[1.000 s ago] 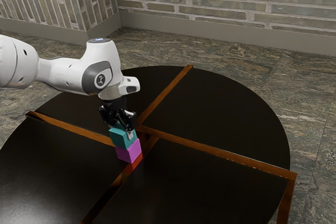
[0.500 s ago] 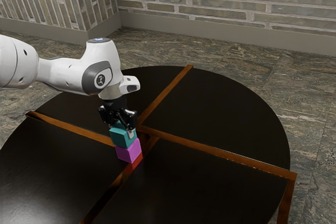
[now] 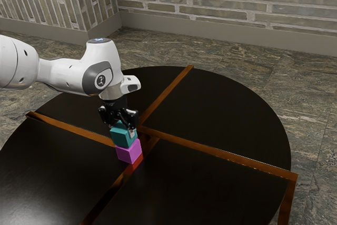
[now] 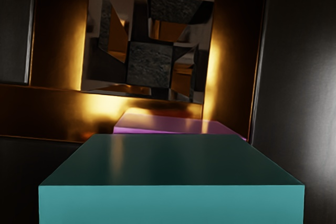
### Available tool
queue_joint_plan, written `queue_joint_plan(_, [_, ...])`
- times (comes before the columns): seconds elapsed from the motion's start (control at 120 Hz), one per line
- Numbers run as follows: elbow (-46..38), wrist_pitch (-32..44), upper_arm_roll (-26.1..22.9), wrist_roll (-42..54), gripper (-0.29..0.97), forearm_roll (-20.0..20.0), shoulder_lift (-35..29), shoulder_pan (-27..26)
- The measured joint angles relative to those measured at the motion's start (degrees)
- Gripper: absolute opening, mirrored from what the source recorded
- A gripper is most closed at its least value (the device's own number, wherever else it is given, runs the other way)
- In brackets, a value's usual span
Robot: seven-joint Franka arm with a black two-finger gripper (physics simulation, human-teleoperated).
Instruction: Pick up the blue block with one arm, and put the blue block on the pink block with one arm
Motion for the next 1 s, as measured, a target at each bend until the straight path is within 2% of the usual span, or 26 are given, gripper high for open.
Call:
queue_joint_plan(0.183, [0.0,0.6,-0.1,-0.3,0.58,0.0,0.0,0.0])
queue_joint_plan(0.45, [0.2,0.8,-0.1,-0.6,0.65,0.0,-0.7,0.0])
queue_joint_plan(0.575, [0.5,0.5,-0.2,-0.7,0.66,0.1,-3.1,0.0])
queue_joint_plan(0.633, [0.7,-0.3,-0.3,-0.8,0.67,0.1,-6.3,0.0])
queue_joint_plan(0.767, [5.7,-7.3,0.3,-0.9,0.67,1.6,-13.9,-1.0])
queue_joint_plan(0.875, [15.3,-17.4,0.8,-1.0,0.68,4.8,-16.0,-1.4])
queue_joint_plan(1.0, [22.6,-27.8,0.7,-1.0,0.68,7.0,-19.0,0.0])
